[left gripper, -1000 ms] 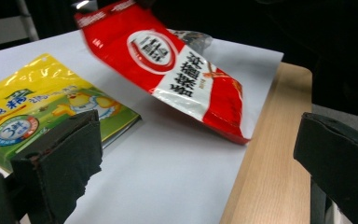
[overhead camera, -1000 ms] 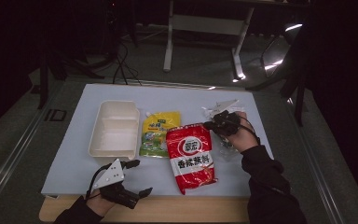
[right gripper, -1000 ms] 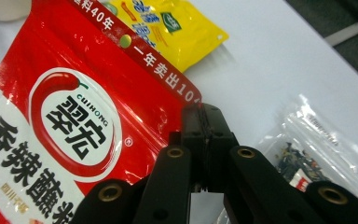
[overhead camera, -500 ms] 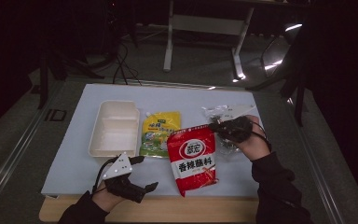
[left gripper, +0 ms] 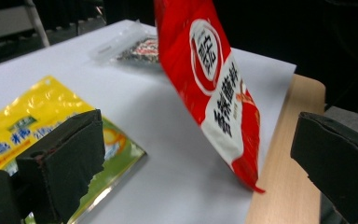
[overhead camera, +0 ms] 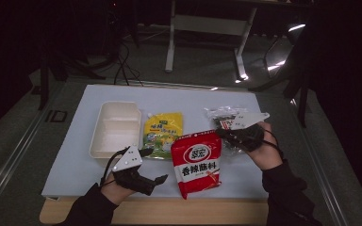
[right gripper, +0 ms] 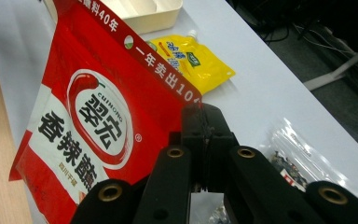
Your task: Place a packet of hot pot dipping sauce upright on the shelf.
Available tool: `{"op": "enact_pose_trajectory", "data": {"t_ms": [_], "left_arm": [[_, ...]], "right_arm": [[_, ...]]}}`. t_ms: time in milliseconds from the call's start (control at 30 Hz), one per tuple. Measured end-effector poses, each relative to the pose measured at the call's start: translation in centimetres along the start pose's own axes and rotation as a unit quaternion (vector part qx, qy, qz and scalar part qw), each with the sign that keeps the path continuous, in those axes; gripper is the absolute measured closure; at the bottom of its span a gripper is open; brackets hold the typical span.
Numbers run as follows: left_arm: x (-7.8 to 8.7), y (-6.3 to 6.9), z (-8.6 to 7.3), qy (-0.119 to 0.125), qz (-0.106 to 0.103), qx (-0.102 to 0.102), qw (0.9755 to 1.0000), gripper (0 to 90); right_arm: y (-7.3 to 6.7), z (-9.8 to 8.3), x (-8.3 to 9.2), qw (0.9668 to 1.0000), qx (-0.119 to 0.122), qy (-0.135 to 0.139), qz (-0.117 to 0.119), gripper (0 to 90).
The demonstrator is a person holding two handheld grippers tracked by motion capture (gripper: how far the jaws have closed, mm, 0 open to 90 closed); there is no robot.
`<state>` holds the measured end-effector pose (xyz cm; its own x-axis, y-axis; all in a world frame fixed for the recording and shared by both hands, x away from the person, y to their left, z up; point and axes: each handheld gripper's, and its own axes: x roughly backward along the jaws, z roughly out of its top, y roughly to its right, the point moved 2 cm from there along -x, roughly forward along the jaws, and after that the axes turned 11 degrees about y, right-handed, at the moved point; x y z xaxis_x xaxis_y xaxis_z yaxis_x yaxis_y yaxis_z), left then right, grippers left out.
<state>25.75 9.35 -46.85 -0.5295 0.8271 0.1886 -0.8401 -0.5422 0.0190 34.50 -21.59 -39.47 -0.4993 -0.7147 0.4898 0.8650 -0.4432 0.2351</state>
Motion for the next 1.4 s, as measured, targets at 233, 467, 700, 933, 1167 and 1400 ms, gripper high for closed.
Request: {"op": "enact_pose_trajectory", "data": {"t_ms": [233, 467, 700, 933, 1167, 1400], "left_arm": [[-2.3, 0.0, 0.6, -0.002, 0.006, 0.004, 1.0000, 11.1], [-4.5, -0.2, 0.0, -0.014, 0.000, 0.012, 0.9998, 15.9], [-5.7, -0.2, 0.2, -0.013, -0.016, 0.013, 0.9997, 39.1], [-6.2, 0.2, 0.6, -0.017, -0.039, 0.005, 0.9991, 62.7], [-6.0, 0.7, 1.0, -0.022, -0.048, -0.002, 0.9986, 86.8], [-5.6, 1.5, 1.7, -0.026, -0.069, -0.017, 0.9971, 89.9]], "right_arm": [[-0.5, 0.0, 0.7, 1.0000, 0.004, 0.009, 0.000, 89.7], [-0.6, 0.0, 0.9, 1.0000, 0.003, 0.009, 0.000, 89.7], [-0.9, 0.2, 0.9, 0.9999, 0.004, 0.014, 0.002, 89.7], [-1.3, 0.7, 1.1, 0.9998, 0.012, 0.016, 0.004, 89.6], [-1.5, 1.0, 1.3, 0.9997, 0.016, 0.016, 0.006, 89.6], [-1.7, 1.2, 1.7, 0.9996, 0.018, 0.019, 0.012, 89.5]]}}
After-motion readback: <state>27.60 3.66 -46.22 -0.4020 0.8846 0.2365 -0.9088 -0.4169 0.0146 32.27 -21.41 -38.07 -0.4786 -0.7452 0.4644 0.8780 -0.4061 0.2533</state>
